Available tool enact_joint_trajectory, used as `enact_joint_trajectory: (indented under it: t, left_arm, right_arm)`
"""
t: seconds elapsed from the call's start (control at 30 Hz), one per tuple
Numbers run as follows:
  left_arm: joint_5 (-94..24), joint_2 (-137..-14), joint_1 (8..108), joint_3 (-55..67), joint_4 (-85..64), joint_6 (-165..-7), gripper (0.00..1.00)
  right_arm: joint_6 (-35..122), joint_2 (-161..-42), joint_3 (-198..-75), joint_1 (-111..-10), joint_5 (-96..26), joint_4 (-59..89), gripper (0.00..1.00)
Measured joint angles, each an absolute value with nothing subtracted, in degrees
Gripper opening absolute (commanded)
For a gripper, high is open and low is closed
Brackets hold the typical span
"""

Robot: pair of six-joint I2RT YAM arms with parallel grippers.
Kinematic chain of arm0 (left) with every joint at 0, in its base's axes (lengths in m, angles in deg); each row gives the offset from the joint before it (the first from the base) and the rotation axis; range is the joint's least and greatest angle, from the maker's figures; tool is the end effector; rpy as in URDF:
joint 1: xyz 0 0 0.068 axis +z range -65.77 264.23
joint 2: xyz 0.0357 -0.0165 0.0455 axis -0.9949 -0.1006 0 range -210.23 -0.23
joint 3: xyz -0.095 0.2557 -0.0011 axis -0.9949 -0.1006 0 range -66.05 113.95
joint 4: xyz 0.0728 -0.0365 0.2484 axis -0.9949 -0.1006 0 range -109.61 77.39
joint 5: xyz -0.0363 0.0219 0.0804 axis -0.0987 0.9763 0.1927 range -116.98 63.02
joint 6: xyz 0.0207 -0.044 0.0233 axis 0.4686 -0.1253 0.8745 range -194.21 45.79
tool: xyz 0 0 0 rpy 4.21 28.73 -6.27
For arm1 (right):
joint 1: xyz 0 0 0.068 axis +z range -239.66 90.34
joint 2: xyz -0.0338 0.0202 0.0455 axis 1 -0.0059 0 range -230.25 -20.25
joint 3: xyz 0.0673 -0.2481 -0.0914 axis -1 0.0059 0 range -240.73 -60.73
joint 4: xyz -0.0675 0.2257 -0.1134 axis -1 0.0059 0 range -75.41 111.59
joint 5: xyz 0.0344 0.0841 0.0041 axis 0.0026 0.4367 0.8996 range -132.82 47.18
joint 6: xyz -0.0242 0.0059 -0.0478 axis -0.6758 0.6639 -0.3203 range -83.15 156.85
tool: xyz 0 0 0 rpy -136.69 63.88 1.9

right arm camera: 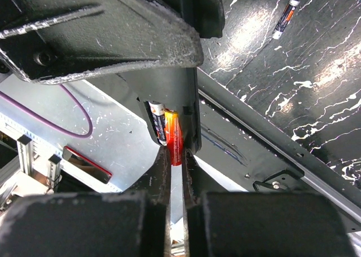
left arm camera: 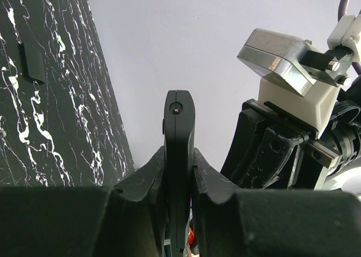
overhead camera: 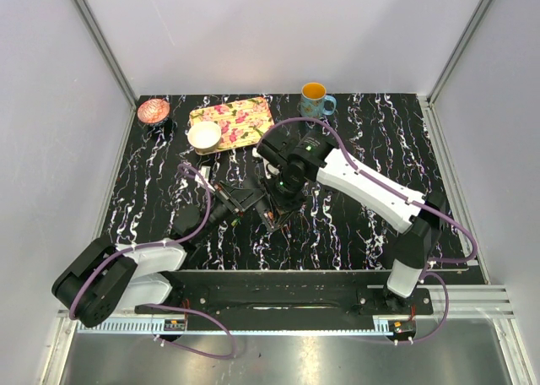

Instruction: Load the batteries into the remote control

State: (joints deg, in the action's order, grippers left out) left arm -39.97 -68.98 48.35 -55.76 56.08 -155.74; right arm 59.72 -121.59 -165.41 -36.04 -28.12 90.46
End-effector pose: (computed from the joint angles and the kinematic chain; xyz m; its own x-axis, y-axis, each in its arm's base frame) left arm 0.1658 -0.1299 0.2013 -0.7209 -0.6681 -0.1844 0.2528 -0.0058 -0.9675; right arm 0.1976 0.2836 0.3431 -0.8415 -0.5085 -0.1824 -0.5393 0.7706 0.3396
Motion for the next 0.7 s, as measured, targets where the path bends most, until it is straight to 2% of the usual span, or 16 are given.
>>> enact_joint_trajectory:
  t: [0.2, 0.7]
  left_arm:
    - [-40.0, -70.0, 48.3, -55.9, 56.6, -157.2, 0.0]
    - [-40.2, -71.6, 48.2, -55.9, 57.7, -159.6, 0.0]
  right_arm:
    - [59.4, -121.8, -165.7, -36.2, -28.3, 90.8, 0.26]
    - [58.5, -122.7, -166.4, -36.6, -29.6, 91.2, 0.4]
